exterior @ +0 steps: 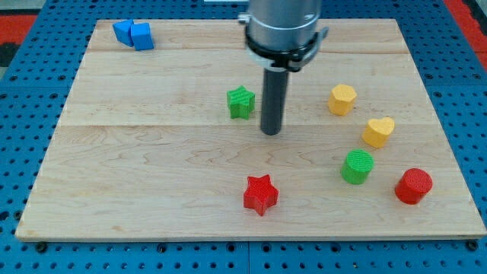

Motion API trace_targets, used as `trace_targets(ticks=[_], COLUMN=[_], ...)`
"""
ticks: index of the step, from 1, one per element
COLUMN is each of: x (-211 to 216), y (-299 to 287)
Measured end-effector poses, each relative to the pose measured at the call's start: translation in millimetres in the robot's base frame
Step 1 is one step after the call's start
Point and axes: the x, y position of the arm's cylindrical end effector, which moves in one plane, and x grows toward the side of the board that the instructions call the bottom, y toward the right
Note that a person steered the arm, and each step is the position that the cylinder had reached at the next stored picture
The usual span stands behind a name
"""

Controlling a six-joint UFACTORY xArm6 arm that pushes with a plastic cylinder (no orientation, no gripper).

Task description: Move the green star to the top right of the board

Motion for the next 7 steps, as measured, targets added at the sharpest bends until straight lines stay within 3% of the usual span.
trace_targets(ticks=[1, 2, 3, 4, 5, 6, 7], x=[-37.6, -90.3, -110.2, -90.4, -101.3, -130.9, -138.6], y=[-42.5, -18.8, 4.7, -30.7, -88.4, -38.6, 59.0])
